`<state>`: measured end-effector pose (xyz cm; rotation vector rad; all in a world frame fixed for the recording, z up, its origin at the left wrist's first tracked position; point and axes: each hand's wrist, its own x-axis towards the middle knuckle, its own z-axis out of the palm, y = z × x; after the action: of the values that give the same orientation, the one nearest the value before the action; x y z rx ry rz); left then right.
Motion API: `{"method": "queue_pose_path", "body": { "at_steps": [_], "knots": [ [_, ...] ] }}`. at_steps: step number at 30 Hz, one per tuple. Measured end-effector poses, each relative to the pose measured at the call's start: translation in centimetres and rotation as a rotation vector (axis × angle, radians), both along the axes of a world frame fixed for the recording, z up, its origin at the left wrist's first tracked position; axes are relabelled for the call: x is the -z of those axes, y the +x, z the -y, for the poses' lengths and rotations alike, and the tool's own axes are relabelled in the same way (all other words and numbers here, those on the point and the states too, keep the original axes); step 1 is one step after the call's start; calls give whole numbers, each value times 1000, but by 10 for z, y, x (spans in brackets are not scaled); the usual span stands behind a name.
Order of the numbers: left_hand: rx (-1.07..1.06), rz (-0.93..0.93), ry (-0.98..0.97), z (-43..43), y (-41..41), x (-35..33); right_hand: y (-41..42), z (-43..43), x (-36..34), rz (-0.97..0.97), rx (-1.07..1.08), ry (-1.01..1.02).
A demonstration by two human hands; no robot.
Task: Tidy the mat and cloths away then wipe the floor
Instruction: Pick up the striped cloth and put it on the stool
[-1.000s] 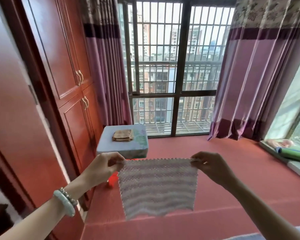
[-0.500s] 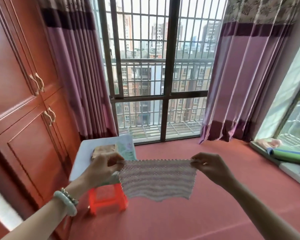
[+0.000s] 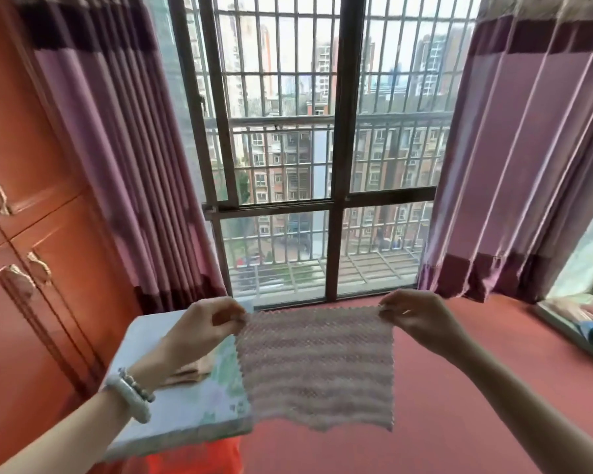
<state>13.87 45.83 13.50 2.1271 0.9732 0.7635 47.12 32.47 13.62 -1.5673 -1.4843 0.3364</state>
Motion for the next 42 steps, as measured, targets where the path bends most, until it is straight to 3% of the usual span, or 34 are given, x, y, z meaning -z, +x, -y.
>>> {"method": "queue_pose_path", "body": {
  "at_steps": [13,23,42],
  "knots": [
    [32,-18,-33,-203,129,10,129,-203,11,-14,4,-24],
    [98,-47,1,-419,223,25,218,-400,11,23,-19,-63],
    [-193,-66,-73,-755,323,75,332,-805,67,-25,-156,-174]
  ]
}}
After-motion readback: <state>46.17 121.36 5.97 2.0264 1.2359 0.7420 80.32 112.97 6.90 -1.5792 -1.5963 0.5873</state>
